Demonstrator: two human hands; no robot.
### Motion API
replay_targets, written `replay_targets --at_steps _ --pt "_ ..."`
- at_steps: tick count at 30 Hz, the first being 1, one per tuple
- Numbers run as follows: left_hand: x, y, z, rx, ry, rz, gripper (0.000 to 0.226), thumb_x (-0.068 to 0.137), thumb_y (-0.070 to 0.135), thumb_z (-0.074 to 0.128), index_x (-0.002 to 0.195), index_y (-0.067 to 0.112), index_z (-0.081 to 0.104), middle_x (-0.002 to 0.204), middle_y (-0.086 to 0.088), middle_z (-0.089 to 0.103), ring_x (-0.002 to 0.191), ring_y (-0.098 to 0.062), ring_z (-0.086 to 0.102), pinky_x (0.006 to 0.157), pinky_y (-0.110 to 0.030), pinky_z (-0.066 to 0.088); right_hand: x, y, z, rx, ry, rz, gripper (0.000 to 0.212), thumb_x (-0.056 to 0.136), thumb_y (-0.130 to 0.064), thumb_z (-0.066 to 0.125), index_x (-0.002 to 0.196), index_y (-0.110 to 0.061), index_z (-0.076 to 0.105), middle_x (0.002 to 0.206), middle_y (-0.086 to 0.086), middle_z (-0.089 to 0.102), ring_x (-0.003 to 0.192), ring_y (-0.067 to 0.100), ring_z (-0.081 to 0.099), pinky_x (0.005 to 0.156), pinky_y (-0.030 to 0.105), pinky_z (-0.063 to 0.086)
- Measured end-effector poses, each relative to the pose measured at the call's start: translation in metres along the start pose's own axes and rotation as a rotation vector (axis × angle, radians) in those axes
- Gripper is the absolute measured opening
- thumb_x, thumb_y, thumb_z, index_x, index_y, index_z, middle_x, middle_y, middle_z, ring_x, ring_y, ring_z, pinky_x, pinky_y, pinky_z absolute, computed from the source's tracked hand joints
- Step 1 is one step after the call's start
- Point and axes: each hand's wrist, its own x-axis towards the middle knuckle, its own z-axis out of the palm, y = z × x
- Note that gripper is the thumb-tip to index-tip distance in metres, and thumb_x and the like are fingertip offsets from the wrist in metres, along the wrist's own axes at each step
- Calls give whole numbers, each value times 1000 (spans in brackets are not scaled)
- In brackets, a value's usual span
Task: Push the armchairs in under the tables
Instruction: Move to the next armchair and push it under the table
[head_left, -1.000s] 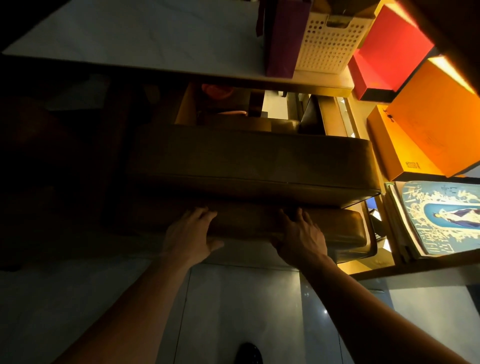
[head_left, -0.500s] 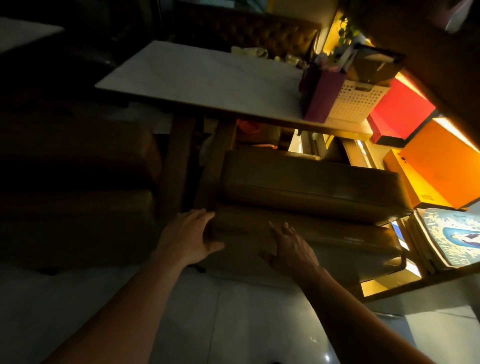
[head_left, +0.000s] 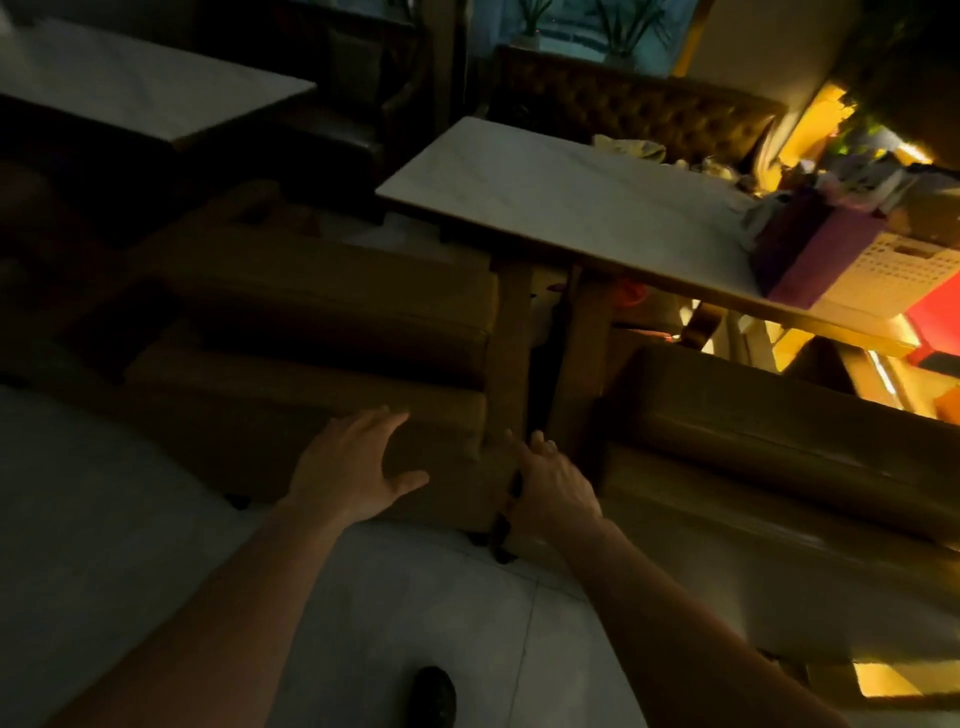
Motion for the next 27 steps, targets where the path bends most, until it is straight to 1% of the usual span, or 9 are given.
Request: replay_targets --at_steps 3,6,8,11,16,20,22,25,27 --pt "2 -48 -4 6 13 -57 92 77 77 56 152 37 20 160 6 21 144 -21 23 114 -44 24 29 -39 15 5 -19 -41 82 89 -54 63 154 -36 16 165 9 15 150 31 20 119 48 29" --pt "15 -96 -11 15 4 -116 93 77 77 55 152 37 18 160 5 22 144 -23 25 114 -44 26 61 -76 26 -3 -48 -77 86 90 -55 60 157 -36 10 166 10 12 151 31 19 120 48 28" --pt "30 -127 -17 15 13 -134 93 77 76 56 152 36 19 159 3 25 143 -24 27 113 -43 27 87 -97 31 -1 -68 -73 90 91 -53 61 158 -36 4 167 10 5 153 31 11 121 49 24" --pt "52 -172 -21 17 52 -159 91 77 72 61 151 34 24 157 2 30 142 -24 29 112 -42 28 127 -124 38 -1 -64 -75 90 92 -50 62 158 -35 3 168 9 2 154 29 4 123 49 20" --pt "92 -246 -25 74 30 -177 92 78 70 62 153 33 23 160 1 24 147 -25 17 115 -47 25 190 -159 54 -70 -76 -66 96 89 -50 67 158 -34 2 168 11 -2 154 32 -4 124 51 10" --pt "123 -299 -27 125 19 -185 94 76 68 65 153 34 23 161 0 22 146 -27 18 115 -47 22 228 -164 70 -164 -59 5 104 84 -64 64 157 -36 -4 167 12 -5 153 35 -8 123 59 5" --pt "140 -327 -26 127 -14 -149 97 75 69 65 153 35 19 163 0 17 148 -26 12 117 -47 17 243 -161 77 -183 -70 67 108 79 -74 60 156 -37 -6 167 13 -4 153 37 -8 120 65 5" --pt "167 -364 -19 137 -91 -88 103 73 73 65 153 43 8 164 0 7 150 -27 3 119 -52 11 255 -159 91 -167 -96 152 114 73 -80 60 156 -41 -8 167 12 -2 152 39 -7 116 71 5" --pt "180 -383 -13 158 -133 -40 105 72 73 65 152 47 3 165 1 6 150 -29 1 118 -58 11 255 -160 99 -173 -52 178 113 72 -82 59 155 -43 -7 167 11 1 152 38 -4 116 72 6"
